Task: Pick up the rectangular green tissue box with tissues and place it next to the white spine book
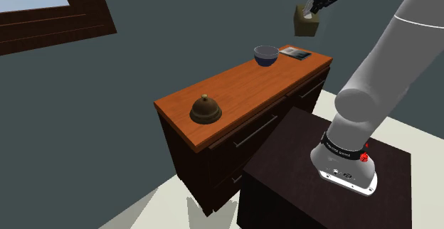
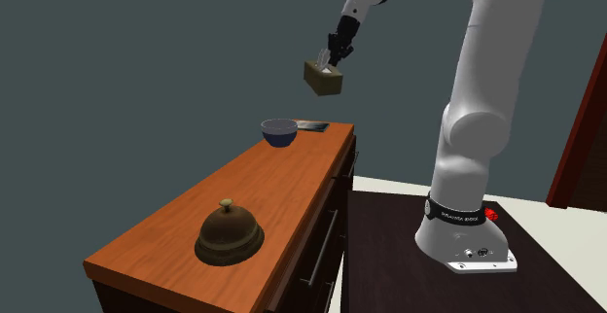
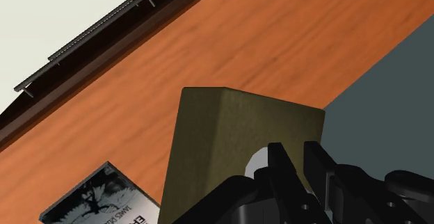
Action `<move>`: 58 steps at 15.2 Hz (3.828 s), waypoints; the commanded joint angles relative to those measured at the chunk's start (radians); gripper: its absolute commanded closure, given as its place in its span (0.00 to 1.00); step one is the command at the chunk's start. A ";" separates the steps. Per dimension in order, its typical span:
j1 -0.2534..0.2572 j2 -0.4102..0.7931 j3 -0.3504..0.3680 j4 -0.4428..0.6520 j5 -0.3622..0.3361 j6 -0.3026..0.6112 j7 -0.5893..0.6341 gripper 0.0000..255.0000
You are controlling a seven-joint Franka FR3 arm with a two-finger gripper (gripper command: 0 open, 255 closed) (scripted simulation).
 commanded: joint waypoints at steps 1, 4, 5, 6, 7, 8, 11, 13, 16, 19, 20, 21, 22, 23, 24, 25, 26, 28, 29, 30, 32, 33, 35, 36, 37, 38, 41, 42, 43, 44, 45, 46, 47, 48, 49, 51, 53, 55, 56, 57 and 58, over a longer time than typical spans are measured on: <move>-0.032 0.093 -0.051 0.087 0.064 -0.058 -0.075 1.00; -0.126 0.255 -0.093 0.236 0.181 -0.155 -0.174 1.00; -0.170 0.309 -0.095 0.290 0.220 -0.190 -0.201 1.00; -0.216 0.362 -0.097 0.348 0.259 -0.225 -0.224 1.00; -0.268 0.414 -0.091 0.410 0.295 -0.259 -0.242 1.00; -0.322 0.466 -0.082 0.476 0.331 -0.294 -0.255 1.00; -0.510 0.624 -0.037 0.716 0.437 -0.402 -0.265 1.00; -0.676 0.756 0.016 0.961 0.524 -0.490 -0.228 1.00; -0.620 0.722 0.002 0.847 0.490 -0.432 -0.267 1.00; -0.576 0.701 -0.012 0.760 0.470 -0.384 -0.298 1.00; -0.564 0.695 -0.016 0.734 0.464 -0.368 -0.307 1.00; -0.552 0.690 -0.019 0.710 0.460 -0.354 -0.316 1.00; -0.542 0.686 -0.022 0.687 0.456 -0.339 -0.324 1.00; -0.532 0.682 -0.024 0.665 0.452 -0.325 -0.332 1.00; -0.522 0.679 -0.026 0.644 0.449 -0.311 -0.339 1.00; -0.514 0.676 -0.028 0.624 0.446 -0.298 -0.347 1.00; -0.506 0.674 -0.030 0.605 0.443 -0.285 -0.354 1.00; -0.491 0.670 -0.033 0.569 0.440 -0.259 -0.368 1.00; -0.484 0.669 -0.034 0.552 0.438 -0.247 -0.374 1.00; -0.478 0.668 -0.035 0.536 0.437 -0.235 -0.381 1.00; -0.467 0.667 -0.036 0.505 0.436 -0.211 -0.394 1.00; -0.461 0.667 -0.036 0.490 0.436 -0.199 -0.400 1.00; -0.452 0.668 -0.036 0.462 0.436 -0.177 -0.412 1.00; -0.448 0.668 -0.036 0.449 0.437 -0.166 -0.418 1.00; -0.444 0.669 -0.036 0.436 0.437 -0.155 -0.424 1.00; -0.440 0.671 -0.036 0.424 0.438 -0.144 -0.430 1.00; -0.431 0.676 -0.034 0.389 0.442 -0.113 -0.448 1.00; -0.428 0.678 -0.033 0.379 0.444 -0.103 -0.453 1.00; -0.426 0.680 -0.032 0.368 0.446 -0.093 -0.459 1.00; -0.423 0.683 -0.031 0.358 0.448 -0.083 -0.465 1.00; -0.421 0.686 -0.030 0.348 0.450 -0.073 -0.470 1.00; -0.420 0.689 -0.028 0.339 0.453 -0.064 -0.476 1.00; -0.418 0.692 -0.027 0.330 0.455 -0.055 -0.482 1.00; -0.417 0.695 -0.025 0.321 0.458 -0.045 -0.487 1.00; -0.415 0.699 -0.024 0.313 0.461 -0.036 -0.493 1.00; -0.413 0.706 -0.020 0.297 0.467 -0.018 -0.504 1.00; -0.412 0.715 -0.016 0.283 0.474 -0.001 -0.515 1.00; -0.411 0.724 -0.011 0.269 0.481 0.016 -0.526 1.00; -0.411 0.724 -0.011 0.269 0.481 0.016 -0.526 1.00; -0.411 0.724 -0.011 0.269 0.481 0.016 -0.526 1.00; -0.411 0.724 -0.011 0.269 0.481 0.016 -0.526 1.00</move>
